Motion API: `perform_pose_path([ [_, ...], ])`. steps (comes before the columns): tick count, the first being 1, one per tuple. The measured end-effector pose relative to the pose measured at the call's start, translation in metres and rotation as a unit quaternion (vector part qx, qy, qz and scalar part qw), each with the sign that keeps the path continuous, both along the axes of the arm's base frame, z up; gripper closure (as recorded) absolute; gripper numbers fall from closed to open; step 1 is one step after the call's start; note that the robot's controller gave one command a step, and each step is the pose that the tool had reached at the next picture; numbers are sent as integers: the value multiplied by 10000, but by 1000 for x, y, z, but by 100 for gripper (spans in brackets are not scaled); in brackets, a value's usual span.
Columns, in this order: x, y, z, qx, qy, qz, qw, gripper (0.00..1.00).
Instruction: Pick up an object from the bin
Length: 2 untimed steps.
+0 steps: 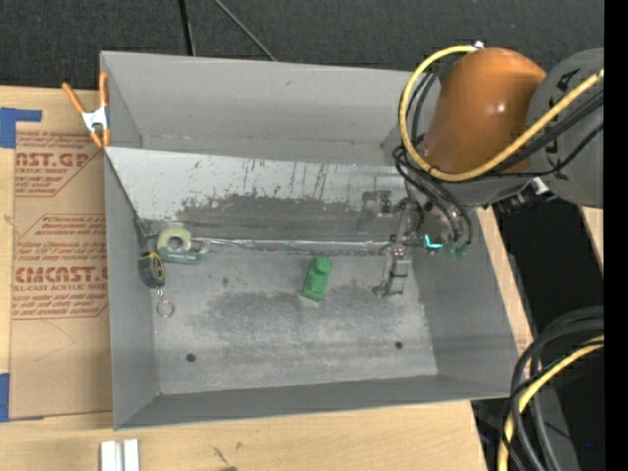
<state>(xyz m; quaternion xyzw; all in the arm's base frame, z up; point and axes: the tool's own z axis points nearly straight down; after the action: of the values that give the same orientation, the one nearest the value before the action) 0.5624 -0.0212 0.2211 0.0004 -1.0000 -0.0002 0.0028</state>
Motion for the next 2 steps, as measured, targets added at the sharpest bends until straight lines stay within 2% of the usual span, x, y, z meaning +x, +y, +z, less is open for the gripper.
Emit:
perform_pose_path([
  [1, 18, 66, -79, 12, -12, 820, 9966, 0],
  [2, 24, 11, -154, -6, -12, -264, 9997, 0],
])
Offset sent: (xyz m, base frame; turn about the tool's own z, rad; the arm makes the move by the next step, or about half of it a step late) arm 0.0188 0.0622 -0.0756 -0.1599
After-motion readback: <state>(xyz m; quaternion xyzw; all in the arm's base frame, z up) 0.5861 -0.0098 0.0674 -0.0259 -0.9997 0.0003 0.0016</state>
